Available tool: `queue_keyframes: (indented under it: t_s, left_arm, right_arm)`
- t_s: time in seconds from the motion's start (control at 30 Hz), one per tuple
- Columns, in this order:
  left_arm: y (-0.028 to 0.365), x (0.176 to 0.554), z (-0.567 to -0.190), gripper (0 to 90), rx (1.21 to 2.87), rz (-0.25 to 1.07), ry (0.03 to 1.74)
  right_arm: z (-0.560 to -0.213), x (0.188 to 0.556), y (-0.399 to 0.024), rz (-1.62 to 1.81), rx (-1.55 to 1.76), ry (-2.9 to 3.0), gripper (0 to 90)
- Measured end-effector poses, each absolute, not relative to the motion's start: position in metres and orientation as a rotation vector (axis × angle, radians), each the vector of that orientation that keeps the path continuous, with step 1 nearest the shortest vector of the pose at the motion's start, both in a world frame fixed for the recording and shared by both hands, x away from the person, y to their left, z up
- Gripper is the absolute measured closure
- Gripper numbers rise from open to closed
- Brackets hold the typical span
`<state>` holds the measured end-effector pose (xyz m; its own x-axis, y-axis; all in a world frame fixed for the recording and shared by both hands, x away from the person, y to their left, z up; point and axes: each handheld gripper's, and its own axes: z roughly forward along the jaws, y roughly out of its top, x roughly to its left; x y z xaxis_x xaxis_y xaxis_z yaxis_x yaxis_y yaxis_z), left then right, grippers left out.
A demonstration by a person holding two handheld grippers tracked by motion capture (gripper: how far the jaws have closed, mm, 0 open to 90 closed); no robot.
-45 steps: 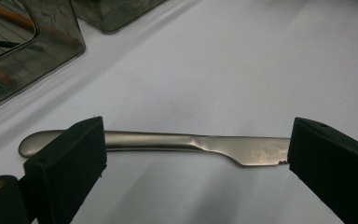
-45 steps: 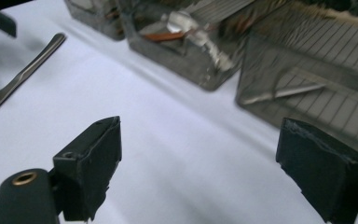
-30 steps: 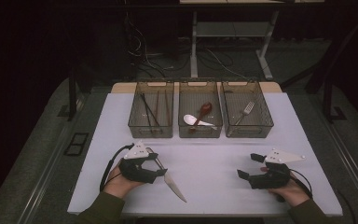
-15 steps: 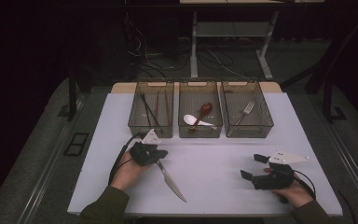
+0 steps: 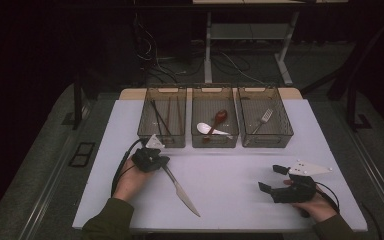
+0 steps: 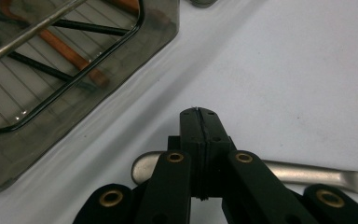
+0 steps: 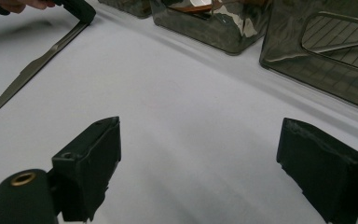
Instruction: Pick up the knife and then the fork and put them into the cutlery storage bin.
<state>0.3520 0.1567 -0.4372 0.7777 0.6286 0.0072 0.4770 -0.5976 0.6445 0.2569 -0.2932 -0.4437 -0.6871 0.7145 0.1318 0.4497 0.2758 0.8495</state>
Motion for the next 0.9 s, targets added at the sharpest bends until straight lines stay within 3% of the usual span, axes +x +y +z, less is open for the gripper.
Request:
queue_keyframes:
  t_s: [0.9]
  left_arm:
    - [0.182, 0.327, -0.433, 89.4, 2.381, 0.257, 0.84]
  right_arm:
    - [-0.444, 0.256, -0.292, 1.367, 1.056, 2.291, 13.4]
